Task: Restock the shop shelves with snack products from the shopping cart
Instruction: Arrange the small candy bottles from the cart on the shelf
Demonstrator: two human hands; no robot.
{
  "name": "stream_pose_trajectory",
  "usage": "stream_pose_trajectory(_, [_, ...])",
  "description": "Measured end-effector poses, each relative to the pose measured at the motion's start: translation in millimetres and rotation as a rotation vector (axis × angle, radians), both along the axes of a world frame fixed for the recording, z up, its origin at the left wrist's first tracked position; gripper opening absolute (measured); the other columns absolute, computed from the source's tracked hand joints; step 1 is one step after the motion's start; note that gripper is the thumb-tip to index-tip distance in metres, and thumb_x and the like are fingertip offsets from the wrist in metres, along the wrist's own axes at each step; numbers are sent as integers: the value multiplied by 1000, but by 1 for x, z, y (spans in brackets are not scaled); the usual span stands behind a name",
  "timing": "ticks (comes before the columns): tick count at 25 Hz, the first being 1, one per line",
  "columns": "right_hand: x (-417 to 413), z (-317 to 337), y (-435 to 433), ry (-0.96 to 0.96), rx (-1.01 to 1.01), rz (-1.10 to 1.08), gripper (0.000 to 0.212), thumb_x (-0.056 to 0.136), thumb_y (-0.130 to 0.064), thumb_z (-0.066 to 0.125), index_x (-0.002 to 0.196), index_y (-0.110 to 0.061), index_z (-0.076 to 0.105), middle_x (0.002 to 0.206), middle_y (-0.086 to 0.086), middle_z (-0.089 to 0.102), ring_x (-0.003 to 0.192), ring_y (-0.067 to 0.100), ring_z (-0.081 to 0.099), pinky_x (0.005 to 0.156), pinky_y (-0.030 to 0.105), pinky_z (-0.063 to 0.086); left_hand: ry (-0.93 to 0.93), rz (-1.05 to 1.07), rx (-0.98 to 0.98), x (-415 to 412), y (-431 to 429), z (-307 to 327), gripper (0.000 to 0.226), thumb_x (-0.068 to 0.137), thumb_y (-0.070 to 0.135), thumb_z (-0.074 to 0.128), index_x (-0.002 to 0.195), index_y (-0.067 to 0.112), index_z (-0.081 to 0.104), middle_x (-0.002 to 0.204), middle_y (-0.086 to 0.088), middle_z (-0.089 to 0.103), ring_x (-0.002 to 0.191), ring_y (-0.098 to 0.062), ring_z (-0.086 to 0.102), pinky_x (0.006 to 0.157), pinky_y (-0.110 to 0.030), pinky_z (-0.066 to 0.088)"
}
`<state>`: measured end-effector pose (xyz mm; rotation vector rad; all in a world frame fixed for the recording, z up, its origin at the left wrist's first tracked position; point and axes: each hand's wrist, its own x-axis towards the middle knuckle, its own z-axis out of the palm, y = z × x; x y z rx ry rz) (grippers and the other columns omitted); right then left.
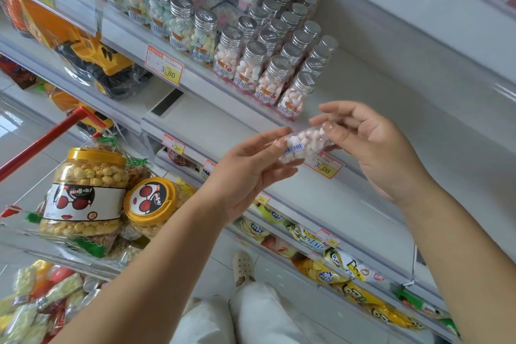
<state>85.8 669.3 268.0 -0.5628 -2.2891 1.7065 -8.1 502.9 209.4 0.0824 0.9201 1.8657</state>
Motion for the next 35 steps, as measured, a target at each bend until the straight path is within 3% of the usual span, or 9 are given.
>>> stream_pose_trajectory(3, [3,-2,-1,-47,-289,-192,33,74,-31,66,99,-10,67,90,8,74,84,22,69,75,31,58,-12,84,46,3,8,-2,45,74,0,65,118,9,66,122,-15,70,101,-23,71,78,-24,59])
stream_pose_trajectory(7, [4,2,4,6,-379,-278,27,73,-21,65,96,-6,63,84,7,73,76,16,72,66,26,58,48,81,64,8,20,2,50,74,-2,67,122,12,64,124,-11,69,109,-24,69,85,-30,60])
stream_pose_trajectory(10, [-10,16,41,82,-88,-398,17,85,-12,67,93,-16,53,87,3,66,79,15,69,70,25,59,56,101,-6,0,20,4,35,87,4,65,120,17,66,124,-8,69,110,-23,69,80,-33,61])
stream_pose_trajectory(13, [-29,20,84,-101,460,-351,19,86,-24,70,85,-37,57,90,-8,64,96,25,67,89,46,55,33,143,-45,-10,12,-3,29,97,7,58,124,14,64,122,-10,70,109,-28,69,76,-34,61])
stream_pose_trajectory(16, [-51,13,102,-162,560,-283,27,87,-21,70,83,-40,52,87,-13,60,98,24,63,93,49,52,11,168,-46,-12,6,-12,29,98,7,56,125,12,63,121,-11,70,108,-28,69,76,-33,61])
stream_pose_trajectory(21, [-59,3,100,-117,181,-404,16,94,-25,64,106,-16,59,96,5,70,77,14,69,68,31,59,-14,203,-36,-17,-1,-19,28,96,8,57,123,12,64,119,-10,71,102,-24,71,76,-32,61])
stream_pose_trajectory(23, [-62,3,99,-97,58,-435,11,96,-17,59,98,-6,62,83,6,72,67,12,69,65,29,59,-22,223,-33,-20,-3,-20,29,95,9,57,123,11,64,120,-11,71,101,-24,71,76,-33,61])
stream_pose_trajectory(31, [-132,26,109,-179,-246,-407,12,96,-16,55,85,-15,55,84,9,57,72,20,59,84,38,54,-15,245,7,-27,-4,-20,47,77,19,66,122,11,65,123,-14,69,101,-25,70,77,-34,61])
stream_pose_trajectory(35, [-155,29,106,-204,-241,-372,10,94,-18,60,85,-17,60,77,8,59,56,16,61,69,32,59,-44,274,6,-25,-7,-30,45,76,19,66,120,11,66,121,-13,70,99,-24,71,75,-34,61])
